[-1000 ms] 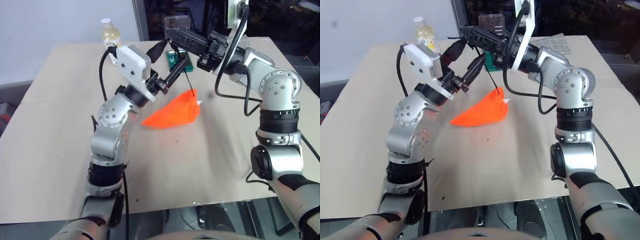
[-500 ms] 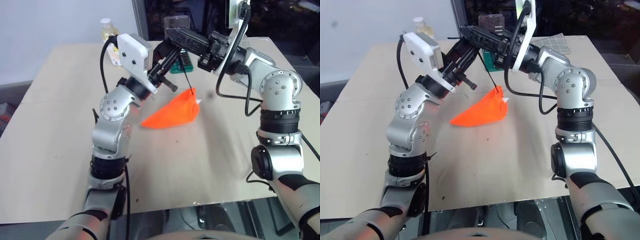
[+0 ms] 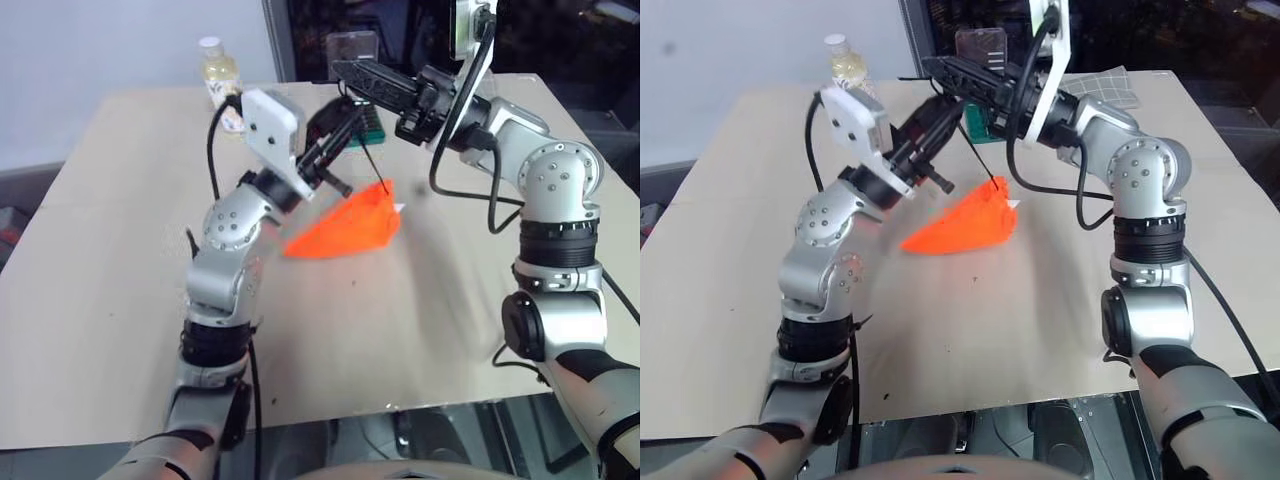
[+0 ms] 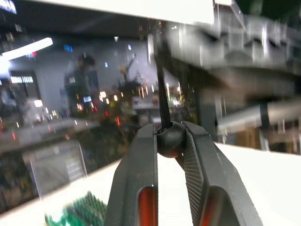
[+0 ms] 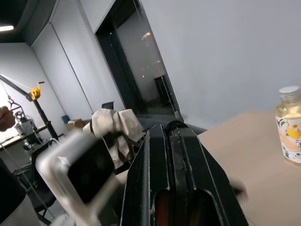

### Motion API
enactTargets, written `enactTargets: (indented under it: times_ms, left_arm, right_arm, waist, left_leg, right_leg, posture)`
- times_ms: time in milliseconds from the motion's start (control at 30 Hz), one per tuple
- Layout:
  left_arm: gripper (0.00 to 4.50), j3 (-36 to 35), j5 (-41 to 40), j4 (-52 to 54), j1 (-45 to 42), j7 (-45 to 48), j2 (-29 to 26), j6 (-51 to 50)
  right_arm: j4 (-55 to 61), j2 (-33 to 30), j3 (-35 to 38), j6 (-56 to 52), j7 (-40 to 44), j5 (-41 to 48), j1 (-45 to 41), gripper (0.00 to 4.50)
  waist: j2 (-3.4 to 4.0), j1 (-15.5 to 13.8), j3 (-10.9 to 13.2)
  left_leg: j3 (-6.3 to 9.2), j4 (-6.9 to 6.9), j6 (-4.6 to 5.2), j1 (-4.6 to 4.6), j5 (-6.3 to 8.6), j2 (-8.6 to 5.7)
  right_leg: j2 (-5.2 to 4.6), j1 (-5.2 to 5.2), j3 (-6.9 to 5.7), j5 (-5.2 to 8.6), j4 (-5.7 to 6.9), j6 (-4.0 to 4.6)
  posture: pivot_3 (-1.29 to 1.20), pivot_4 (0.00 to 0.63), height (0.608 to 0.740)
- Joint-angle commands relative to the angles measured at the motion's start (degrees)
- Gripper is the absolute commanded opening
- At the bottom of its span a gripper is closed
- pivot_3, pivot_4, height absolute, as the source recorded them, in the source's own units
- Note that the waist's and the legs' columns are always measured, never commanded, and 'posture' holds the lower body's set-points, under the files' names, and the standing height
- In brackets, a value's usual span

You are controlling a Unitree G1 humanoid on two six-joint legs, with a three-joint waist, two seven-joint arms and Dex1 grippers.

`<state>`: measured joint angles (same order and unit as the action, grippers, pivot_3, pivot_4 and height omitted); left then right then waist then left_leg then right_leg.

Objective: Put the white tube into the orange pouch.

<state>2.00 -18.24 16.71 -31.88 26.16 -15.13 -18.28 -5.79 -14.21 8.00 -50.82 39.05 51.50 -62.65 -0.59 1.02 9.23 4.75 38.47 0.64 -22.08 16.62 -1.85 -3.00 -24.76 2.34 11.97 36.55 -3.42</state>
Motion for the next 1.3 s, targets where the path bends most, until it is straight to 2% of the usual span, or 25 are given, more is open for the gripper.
enactTargets:
  times_ms: [33,333,600,767,933,967,1067,1167,1267,1300]
  left_arm:
    - [0.22,1.48,-0.96,-0.54,1.67,2.42,-0.95,-2.21]
    - [0.22,3.37,-1.14,0.45,4.65,4.98,-1.61,-4.29]
    - [0.22,5.46,3.86,-0.68,8.6,5.68,-4.48,0.84]
    - [0.22,6.05,7.7,-4.16,10.08,5.03,-5.81,4.48]
    - [0.22,5.76,9.45,-5.87,9.3,4.3,-5.68,7.73]
    - [1.24,5.71,9.85,-6.19,9.12,4.34,-5.82,8.49]
    - [2.44,5.03,10.94,-6.68,9.2,3.78,-6.2,9.13]
    - [3.96,2.57,8.84,-5.04,10.52,3.93,-6.81,6.03]
    - [4.03,-1.21,4.53,-0.36,14.18,4.88,-8.39,1.35]
    - [4.03,-2.11,3.47,1.01,15.48,5.14,-8.93,0.05]
  right_arm:
    - [1.39,-1.01,4.51,3.36,-0.09,1.99,-5.4,0.0]
    - [-0.53,-3.75,10.06,5.98,-1.24,3.51,-10.76,0.0]
    - [-3.27,-6.66,15.59,7.82,-2.26,6.36,-14.3,0.0]
    - [-1.99,-6.78,17.01,7.63,-3.01,8.96,-13.36,0.0]
    - [-0.44,-6.59,14.4,7.25,-2.94,7.28,-9.24,0.0]
    - [-0.33,-6.96,13.49,7.18,-2.44,6.16,-8.0,0.0]
    - [0.05,-8.89,11.0,6.63,-0.97,3.49,-4.02,0.0]
    - [1.94,-13.04,8.79,4.89,1.61,1.24,2.13,0.0]
    - [5.99,-19.9,6.17,2.47,6.29,-0.83,10.94,0.86]
    - [7.11,-21.73,5.5,2.05,7.5,-1.23,13.29,1.35]
  waist:
    - [0.0,0.0,0.0]
    - [0.0,-0.04,0.0]
    - [0.0,-0.08,0.0]
    - [0.0,-0.21,0.0]
    - [0.0,-0.24,0.0]
    - [0.0,-0.23,0.0]
    - [0.02,-0.25,-0.02]
    - [0.01,-0.29,-0.03]
    - [0.01,-0.26,-0.02]
    - [0.02,-0.25,-0.02]
  left_leg:
    - [0.0,0.0,0.0,0.0,0.0,0.0]
    - [-0.01,0.01,0.01,0.0,0.0,0.01]
    - [-0.04,-0.03,0.01,-0.01,0.01,0.03]
    - [-0.04,-0.03,0.01,-0.01,0.01,0.03]
    - [-0.07,-0.02,0.02,0.01,0.01,0.03]
    - [-0.06,-0.02,0.02,0.0,0.01,0.03]
    - [-0.09,-0.03,0.03,-0.01,0.01,0.01]
    - [-0.03,-0.01,0.04,-0.05,0.01,0.01]
    - [-0.04,-0.02,0.08,-0.07,0.04,0.05]
    - [-0.07,-0.03,0.1,-0.06,0.05,0.06]
  right_leg:
    - [0.0,0.0,0.0,0.0,0.0,0.0]
    - [-0.01,0.0,0.01,0.0,-0.02,0.0]
    - [-0.02,0.0,0.03,0.0,-0.04,0.0]
    - [-0.02,0.0,0.03,0.0,-0.1,0.0]
    - [-0.02,0.0,0.05,0.0,-0.18,0.0]
    - [-0.02,0.0,0.04,0.0,-0.17,0.0]
    - [-0.02,-0.01,0.06,0.0,-0.02,0.0]
    - [-0.04,-0.01,0.0,0.0,-0.05,0.0]
    - [-0.06,0.0,0.01,0.0,-0.09,0.0]
    - [-0.08,0.0,0.03,0.0,-0.09,0.0]
  posture:
    - [0.0,0.15,0.74]
    - [0.0,0.15,0.74]
    - [0.0,0.15,0.74]
    - [0.0,0.15,0.74]
    - [0.0,0.15,0.74]
    - [0.0,0.15,0.74]
    - [0.0,0.15,0.74]
    - [0.0,0.15,0.74]
    - [0.0,0.15,0.74]
    - [0.0,0.15,0.74]
